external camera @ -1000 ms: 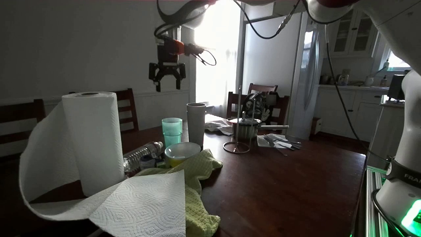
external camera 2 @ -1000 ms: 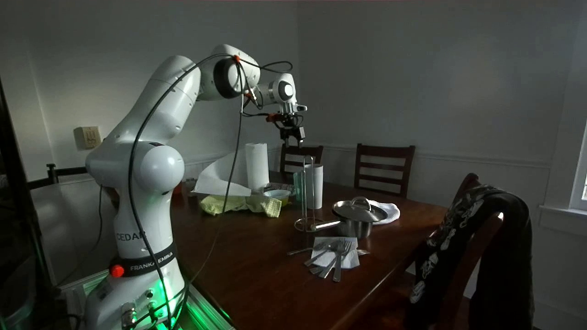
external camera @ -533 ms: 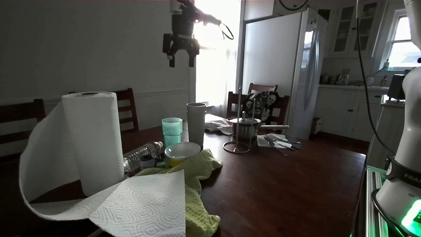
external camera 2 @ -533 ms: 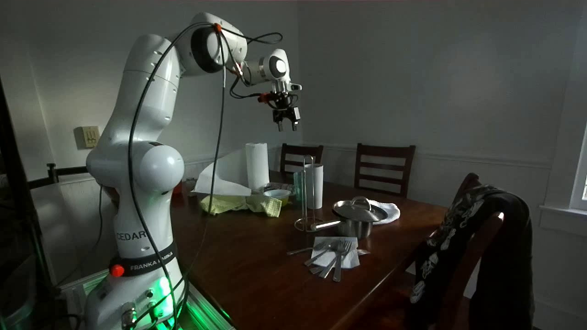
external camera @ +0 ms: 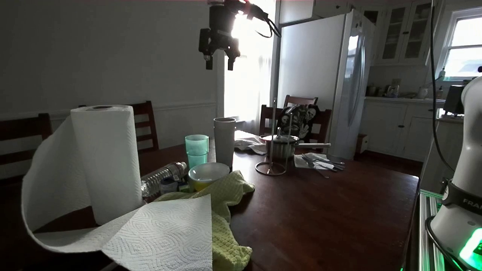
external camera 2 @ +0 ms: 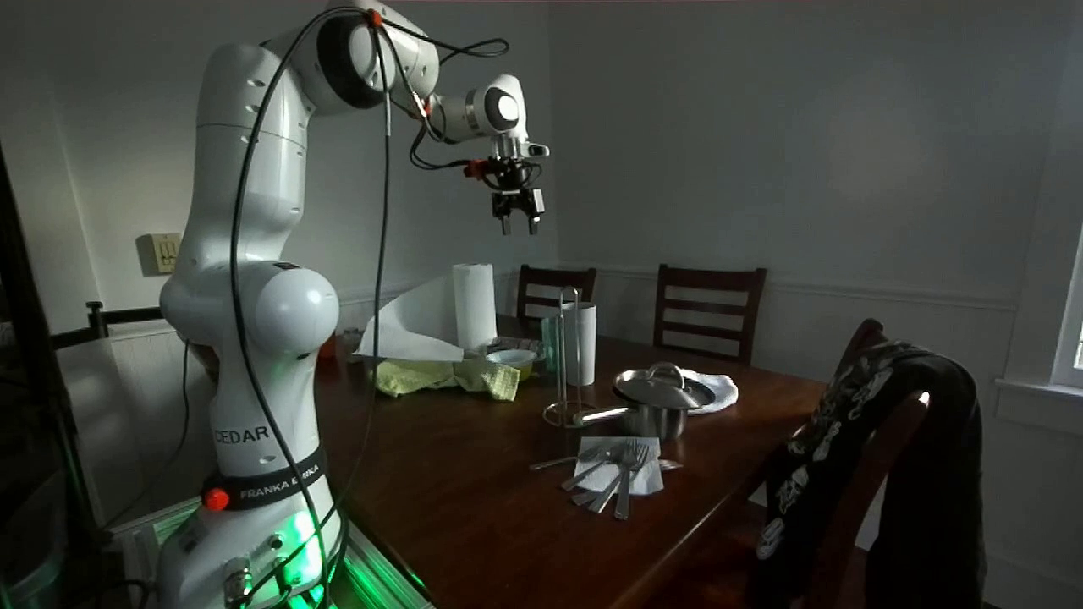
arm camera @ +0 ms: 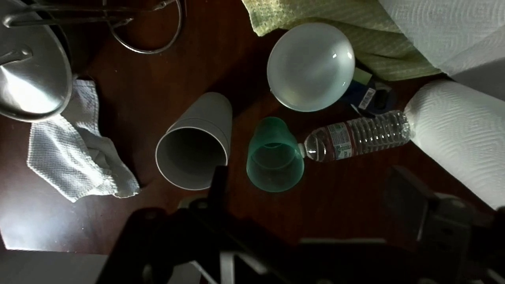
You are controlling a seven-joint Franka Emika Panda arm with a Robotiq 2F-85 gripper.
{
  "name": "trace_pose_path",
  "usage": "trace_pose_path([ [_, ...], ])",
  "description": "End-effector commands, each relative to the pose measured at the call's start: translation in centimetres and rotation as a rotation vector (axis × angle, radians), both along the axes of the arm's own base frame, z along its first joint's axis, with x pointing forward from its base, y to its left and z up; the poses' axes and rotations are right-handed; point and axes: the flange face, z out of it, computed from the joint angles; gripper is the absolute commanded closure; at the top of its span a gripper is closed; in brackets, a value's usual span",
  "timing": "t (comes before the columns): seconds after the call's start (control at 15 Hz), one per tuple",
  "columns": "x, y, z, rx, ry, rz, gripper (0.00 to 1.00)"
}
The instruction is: Put the cup on the table
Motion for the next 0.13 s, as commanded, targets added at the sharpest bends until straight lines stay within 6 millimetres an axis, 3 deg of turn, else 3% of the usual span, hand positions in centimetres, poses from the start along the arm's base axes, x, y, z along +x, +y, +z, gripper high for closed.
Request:
trace_pose_path([
  [0.0, 0.02, 0.03, 0.06, 0.000, 0.001, 0.000, 0.00],
  [0.07, 0.02, 0.03, 0.08, 0.000, 0.001, 0.000, 0.00],
])
